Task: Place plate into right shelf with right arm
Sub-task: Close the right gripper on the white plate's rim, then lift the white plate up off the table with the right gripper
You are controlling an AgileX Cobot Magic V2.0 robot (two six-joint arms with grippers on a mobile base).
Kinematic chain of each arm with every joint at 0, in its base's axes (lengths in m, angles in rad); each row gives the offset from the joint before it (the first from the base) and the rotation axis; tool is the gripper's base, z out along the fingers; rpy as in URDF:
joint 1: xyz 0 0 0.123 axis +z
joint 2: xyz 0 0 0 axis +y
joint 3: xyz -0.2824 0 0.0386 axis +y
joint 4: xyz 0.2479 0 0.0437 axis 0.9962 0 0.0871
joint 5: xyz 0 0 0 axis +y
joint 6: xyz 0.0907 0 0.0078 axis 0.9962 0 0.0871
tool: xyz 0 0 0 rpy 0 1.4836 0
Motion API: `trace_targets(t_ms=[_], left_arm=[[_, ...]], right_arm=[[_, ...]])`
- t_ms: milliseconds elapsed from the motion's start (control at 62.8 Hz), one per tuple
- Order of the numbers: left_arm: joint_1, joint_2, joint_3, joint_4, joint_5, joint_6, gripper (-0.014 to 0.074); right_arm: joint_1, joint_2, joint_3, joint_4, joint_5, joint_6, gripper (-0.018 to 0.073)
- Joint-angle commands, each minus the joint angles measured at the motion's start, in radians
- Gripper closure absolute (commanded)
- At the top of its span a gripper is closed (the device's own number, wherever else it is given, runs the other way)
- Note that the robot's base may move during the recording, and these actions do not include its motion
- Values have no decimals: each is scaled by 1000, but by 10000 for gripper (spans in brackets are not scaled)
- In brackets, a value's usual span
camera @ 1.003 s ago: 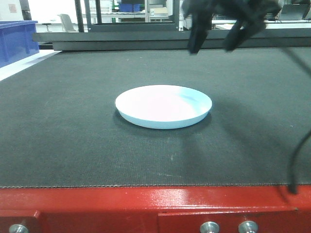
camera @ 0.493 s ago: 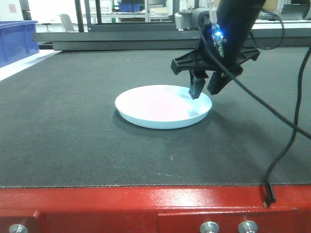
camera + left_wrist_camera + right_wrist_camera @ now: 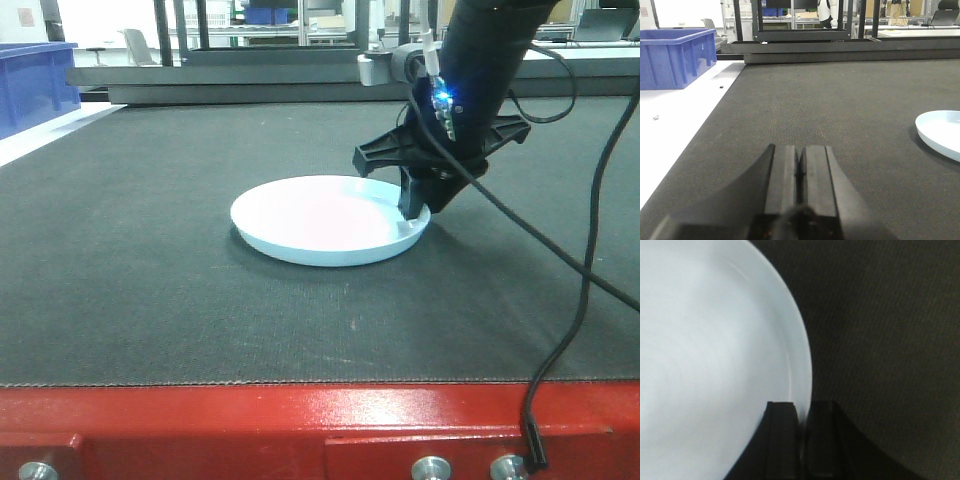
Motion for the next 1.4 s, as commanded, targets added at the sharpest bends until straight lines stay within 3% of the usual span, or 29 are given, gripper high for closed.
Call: trace_targets(t_ms=[0, 414, 716, 1003, 1385], left_arm=[[-8, -12, 6, -2, -89, -2, 643], [-8, -12, 6, -2, -89, -2, 643], [-8, -12, 6, -2, -89, -2, 643], [-8, -12, 6, -2, -89, -2, 643], [-8, -12, 6, -2, -89, -2, 643]], right_arm=[[-1, -46, -30, -19, -29, -6, 505], [-1, -189, -2, -21, -15, -8, 505], [-1, -543, 343, -20, -280, -17, 505], [-1, -889, 643, -43, -448, -18, 505], [-1, -1309, 742, -187, -470, -18, 505]])
